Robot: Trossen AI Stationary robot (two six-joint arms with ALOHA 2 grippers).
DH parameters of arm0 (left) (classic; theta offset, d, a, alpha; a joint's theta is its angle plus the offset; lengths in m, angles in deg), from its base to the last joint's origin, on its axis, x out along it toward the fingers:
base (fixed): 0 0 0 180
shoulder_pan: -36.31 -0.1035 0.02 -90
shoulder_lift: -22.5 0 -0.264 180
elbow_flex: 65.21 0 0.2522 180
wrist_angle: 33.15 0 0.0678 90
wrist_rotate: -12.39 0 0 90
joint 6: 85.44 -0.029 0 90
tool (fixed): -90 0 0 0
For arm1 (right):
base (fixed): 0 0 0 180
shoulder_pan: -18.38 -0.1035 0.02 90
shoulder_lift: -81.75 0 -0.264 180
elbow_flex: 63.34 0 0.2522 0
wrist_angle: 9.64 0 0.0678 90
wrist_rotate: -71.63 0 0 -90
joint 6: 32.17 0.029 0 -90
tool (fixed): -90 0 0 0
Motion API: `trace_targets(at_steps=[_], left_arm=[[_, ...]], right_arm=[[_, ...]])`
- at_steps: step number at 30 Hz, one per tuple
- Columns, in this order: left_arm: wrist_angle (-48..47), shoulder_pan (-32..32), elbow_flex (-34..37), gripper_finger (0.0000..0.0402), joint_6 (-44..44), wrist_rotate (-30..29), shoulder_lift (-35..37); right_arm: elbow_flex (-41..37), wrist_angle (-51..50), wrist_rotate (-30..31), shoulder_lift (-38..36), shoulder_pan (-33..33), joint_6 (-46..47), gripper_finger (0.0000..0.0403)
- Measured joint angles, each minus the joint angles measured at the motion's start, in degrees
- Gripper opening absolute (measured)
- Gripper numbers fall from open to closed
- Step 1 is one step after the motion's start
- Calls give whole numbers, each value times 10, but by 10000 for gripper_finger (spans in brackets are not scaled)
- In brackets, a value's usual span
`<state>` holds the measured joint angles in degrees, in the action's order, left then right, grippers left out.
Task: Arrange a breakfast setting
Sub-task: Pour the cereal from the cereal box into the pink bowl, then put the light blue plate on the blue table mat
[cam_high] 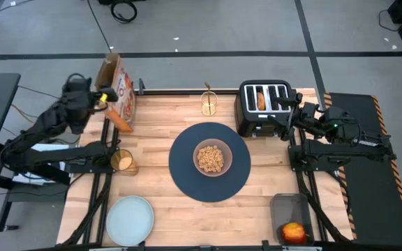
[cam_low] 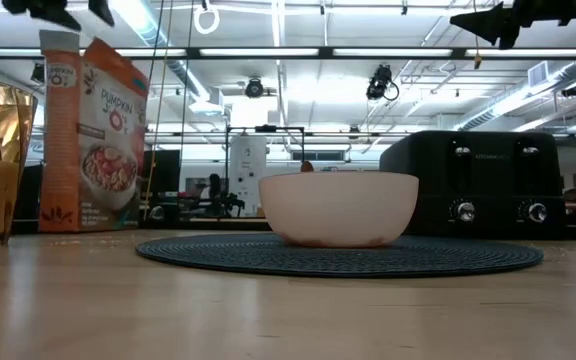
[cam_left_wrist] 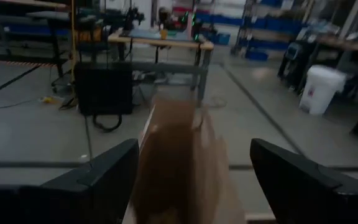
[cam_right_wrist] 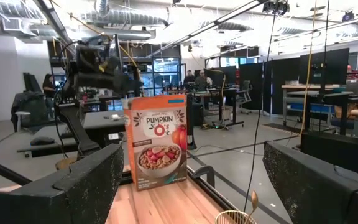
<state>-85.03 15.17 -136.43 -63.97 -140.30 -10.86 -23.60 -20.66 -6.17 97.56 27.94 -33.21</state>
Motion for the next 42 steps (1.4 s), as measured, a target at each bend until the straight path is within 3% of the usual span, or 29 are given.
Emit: trace_targets(at_steps=[7,16,25,29,37,42], left_arm=[[94,0,-63,314,-96,51,-11],[116,3,-152,314,-123,144,-72],[199,21,-185,314,-131,445,-141],[212,67,-185,314,-171,534,-173],[229,229,-185,313,-243,541,-253],[229,315,-185,314,-286,484,-311]], right_arm=[[0,0,0,0,0,0,387],[0,0,1,0,0,0,387],[0,-3,3,0,0,0,387],[0,-21,17,3,0,0,387],[50,-98,79,71,0,0,387],[128,-180,153,167,0,12,387]])
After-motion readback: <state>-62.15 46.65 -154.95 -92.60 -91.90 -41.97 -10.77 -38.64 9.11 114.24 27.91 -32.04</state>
